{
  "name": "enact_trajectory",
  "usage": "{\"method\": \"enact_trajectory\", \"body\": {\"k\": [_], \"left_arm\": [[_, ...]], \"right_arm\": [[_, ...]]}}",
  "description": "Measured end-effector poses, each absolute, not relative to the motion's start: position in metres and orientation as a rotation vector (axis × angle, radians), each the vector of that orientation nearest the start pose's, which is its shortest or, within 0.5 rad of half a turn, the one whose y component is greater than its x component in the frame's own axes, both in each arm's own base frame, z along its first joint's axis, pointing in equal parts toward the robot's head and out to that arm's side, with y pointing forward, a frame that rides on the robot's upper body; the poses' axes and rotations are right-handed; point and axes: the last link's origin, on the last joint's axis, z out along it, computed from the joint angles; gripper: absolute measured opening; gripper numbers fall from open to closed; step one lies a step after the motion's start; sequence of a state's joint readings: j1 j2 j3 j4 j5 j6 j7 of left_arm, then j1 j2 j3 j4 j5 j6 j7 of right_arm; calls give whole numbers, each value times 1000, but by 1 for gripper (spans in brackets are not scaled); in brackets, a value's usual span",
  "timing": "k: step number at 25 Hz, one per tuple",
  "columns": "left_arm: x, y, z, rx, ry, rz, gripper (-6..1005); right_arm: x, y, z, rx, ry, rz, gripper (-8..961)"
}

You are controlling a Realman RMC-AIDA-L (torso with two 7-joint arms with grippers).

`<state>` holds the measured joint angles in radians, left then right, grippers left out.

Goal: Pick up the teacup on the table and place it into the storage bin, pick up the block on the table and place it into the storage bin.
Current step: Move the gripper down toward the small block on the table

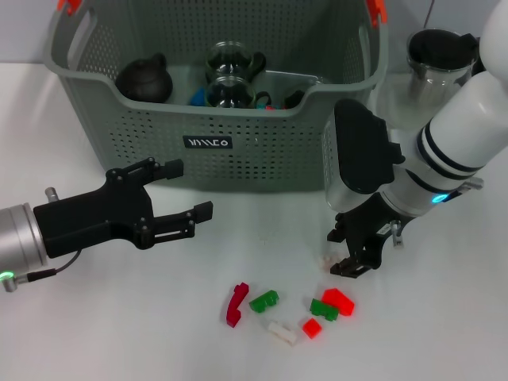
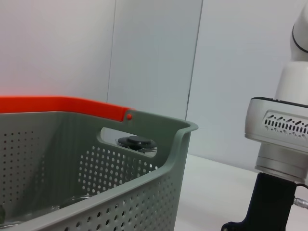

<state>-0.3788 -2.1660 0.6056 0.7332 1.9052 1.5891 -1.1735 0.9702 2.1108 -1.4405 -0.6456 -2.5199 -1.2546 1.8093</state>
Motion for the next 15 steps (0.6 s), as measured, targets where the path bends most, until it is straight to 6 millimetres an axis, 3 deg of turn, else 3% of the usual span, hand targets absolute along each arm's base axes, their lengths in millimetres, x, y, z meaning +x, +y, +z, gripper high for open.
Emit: {"method": "enact_trajectory", "body": {"k": [3, 8, 15], "left_arm": [[-281, 296, -1, -2537, -490, -819, 862], [-281, 296, 0, -2537, -491, -819, 861], [-281, 296, 0, -2531, -492, -821, 861]], "right_arm": [[175, 384, -92, -3012, -20, -735, 547], [175, 383, -92, -3011, -16, -738, 516], [175, 381, -93, -3015, -4, -757, 317]]}}
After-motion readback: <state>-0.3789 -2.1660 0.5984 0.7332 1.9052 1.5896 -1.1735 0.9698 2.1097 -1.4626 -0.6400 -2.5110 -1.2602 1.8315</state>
